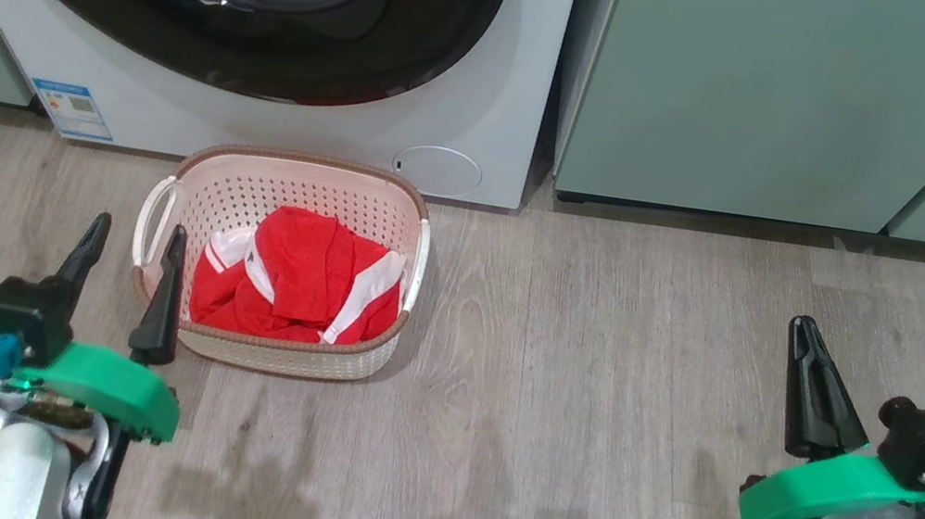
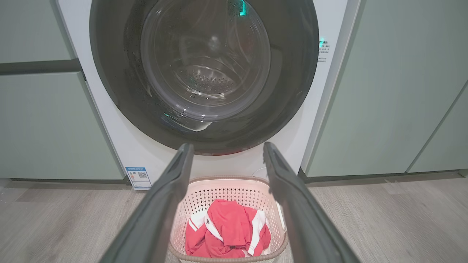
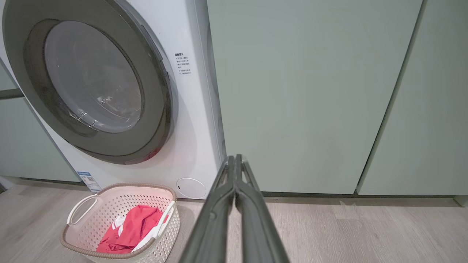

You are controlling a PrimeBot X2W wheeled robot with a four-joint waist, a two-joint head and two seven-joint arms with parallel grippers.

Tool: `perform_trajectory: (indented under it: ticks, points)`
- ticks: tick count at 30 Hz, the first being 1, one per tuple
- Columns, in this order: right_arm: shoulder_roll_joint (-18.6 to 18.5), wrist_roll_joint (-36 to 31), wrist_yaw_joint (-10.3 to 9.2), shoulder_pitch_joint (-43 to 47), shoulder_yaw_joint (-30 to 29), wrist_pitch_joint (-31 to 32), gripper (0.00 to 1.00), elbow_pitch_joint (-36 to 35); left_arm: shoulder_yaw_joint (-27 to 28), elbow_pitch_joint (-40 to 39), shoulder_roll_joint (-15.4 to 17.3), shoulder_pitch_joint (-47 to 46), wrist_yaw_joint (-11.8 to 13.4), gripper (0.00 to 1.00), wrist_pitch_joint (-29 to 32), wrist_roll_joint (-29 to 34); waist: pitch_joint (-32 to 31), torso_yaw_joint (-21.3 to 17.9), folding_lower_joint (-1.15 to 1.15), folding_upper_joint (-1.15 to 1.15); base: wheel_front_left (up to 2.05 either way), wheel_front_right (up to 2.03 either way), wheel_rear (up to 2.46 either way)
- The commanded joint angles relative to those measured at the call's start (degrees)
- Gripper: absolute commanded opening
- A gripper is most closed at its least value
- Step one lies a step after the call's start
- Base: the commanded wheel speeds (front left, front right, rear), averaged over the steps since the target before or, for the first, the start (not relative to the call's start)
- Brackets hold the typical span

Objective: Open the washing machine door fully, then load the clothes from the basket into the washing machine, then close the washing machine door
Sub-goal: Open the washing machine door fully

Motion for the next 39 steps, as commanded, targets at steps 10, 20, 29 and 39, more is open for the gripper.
perform_trajectory:
  ticks: [10, 20, 29, 39]
  points:
    - [-0.14, 17.3, -0.01, -2.57, 2.37, -0.25, 0.0, -1.73, 2.61, -1.85, 0.38, -2.51, -0.47, 1.0, -0.71, 0.57, -0.01, -0.01, 0.0, 0.0, 0.0, 0.0, 0.0]
    - [-0.14, 80.0, -0.01, -3.68, 3.64, 6.68, 0.0, -2.81, 2.95, -2.39, 0.27, -2.99, -0.75, 1.0, -0.71, 0.7, 1.0, -0.02, 0.0, 0.0, 0.0, 0.0, 0.0]
    - [-1.57, 81.27, -0.01, -10.88, 3.49, 9.35, 0.0, -3.2, 2.7, -5.84, -0.01, -5.79, -1.25, 1.0, -0.71, 0.63, 7.88, 1.3, 0.0, 0.0, 0.0, 0.0, 0.0]
    - [-6.49, 82.69, -0.01, -33.41, 4.55, 17.53, 0.0, 6.78, 0.4, -10.71, -1.07, -12.95, -2.62, 1.0, -0.71, -0.28, 19.9, 6.6, 0.0, 0.0, 0.0, 0.0, 0.0]
